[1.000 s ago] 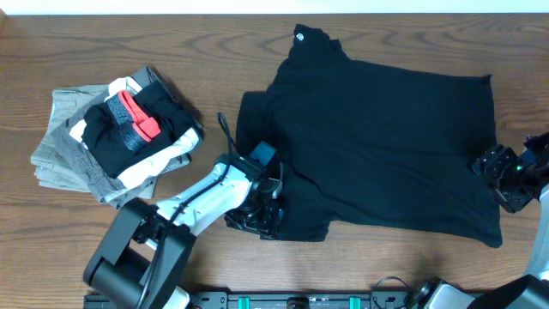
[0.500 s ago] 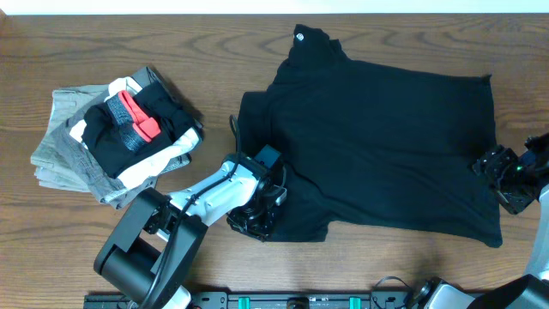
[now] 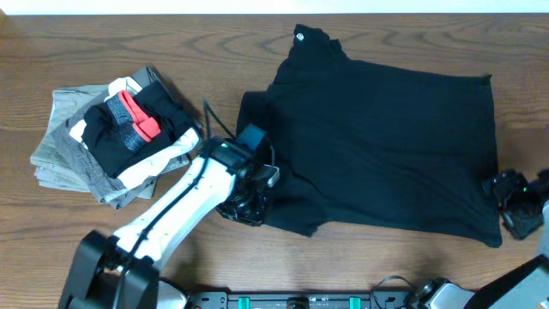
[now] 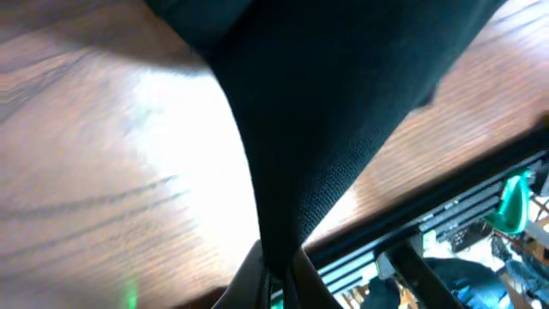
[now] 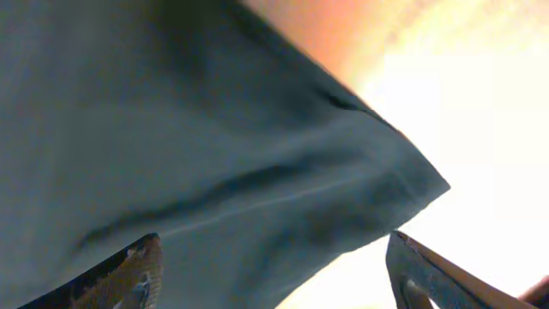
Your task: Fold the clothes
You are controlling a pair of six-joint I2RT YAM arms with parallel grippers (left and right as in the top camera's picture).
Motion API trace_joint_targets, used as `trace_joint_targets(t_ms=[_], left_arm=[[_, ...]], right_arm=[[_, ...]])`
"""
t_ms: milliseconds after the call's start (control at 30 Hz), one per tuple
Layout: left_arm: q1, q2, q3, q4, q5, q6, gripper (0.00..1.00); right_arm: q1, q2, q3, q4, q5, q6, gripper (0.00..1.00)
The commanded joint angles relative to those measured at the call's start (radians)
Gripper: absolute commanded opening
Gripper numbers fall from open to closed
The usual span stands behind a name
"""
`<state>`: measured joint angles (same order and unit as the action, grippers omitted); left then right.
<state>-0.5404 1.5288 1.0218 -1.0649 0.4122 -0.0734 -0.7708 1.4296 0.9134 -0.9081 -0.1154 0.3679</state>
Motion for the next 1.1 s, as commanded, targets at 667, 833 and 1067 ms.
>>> trace_joint_targets(t_ms=[667, 833, 1067], left_arm=[[0.008, -0.124, 0.018, -0.030, -0.001, -0.029, 0.06], [0.008, -0.124, 0.019, -0.030, -0.001, -0.029, 0.06], [0.008, -0.125, 0.043, -0.051, -0.001, -0.029, 0.06]], right_arm=[[-0.102, 0.056, -0.248, 0.143, 0.138, 0.105, 0.51], [-0.105, 0.056, -0.280, 0.225, 0.171, 0.117, 0.36], [-0.107, -0.010, -0.204, 0.173, -0.031, 0.045, 0.01]])
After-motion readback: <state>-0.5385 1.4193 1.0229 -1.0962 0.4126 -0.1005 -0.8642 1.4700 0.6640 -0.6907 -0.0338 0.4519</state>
